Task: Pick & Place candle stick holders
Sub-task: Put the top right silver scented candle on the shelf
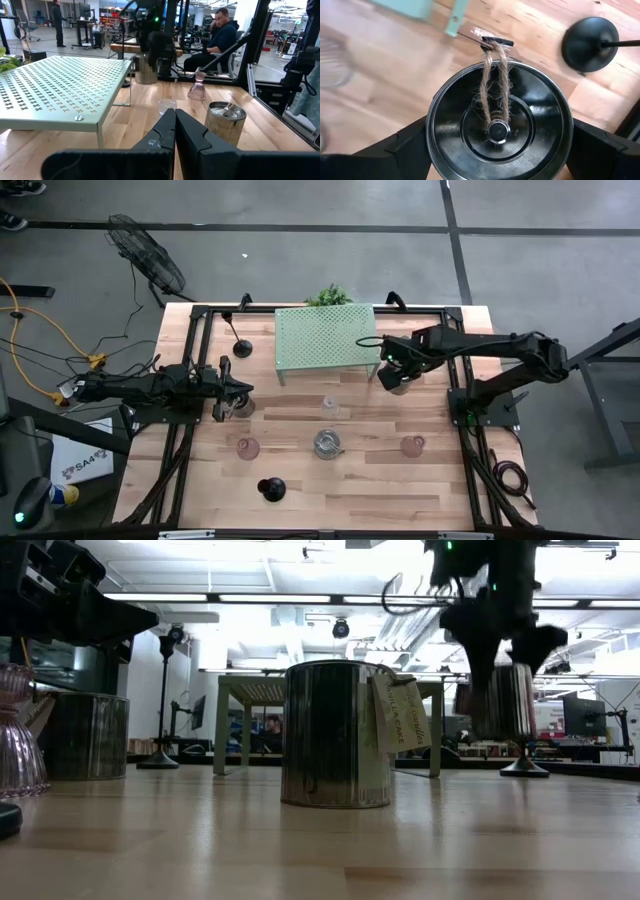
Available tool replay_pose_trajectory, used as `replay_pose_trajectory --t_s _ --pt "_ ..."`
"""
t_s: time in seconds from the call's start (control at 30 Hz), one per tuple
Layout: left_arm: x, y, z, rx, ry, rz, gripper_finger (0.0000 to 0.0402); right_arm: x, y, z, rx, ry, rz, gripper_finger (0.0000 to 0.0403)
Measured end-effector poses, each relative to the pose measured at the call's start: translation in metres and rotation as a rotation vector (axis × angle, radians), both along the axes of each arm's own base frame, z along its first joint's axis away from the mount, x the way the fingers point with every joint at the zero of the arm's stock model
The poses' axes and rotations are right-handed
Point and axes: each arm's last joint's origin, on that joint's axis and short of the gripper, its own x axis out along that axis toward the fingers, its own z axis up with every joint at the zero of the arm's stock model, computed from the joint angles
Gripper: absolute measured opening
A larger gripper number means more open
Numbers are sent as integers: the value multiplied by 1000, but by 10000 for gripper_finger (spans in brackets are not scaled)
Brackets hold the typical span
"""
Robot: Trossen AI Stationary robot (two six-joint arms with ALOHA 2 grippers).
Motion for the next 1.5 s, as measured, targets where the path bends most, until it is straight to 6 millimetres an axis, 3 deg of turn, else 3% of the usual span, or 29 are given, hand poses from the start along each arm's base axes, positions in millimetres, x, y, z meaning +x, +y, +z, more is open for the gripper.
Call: replay_pose_trajectory --t_s 0.4,0.67,0.87,1.13,1.5 --pt "0 0 0 0 0 0 0 8 8 79 -74 -145 127 345" --pt "0 0 0 0 0 0 0 10 -16 118 -271 -282 142 346" --pt "0 0 0 0 0 0 0 17 -51 122 -350 -363 153 346" --pt "0 0 0 0 0 0 0 35 -104 109 -372 -440 159 346" --pt "0 0 0 0 0 0 0 66 -148 124 -375 -329 177 345"
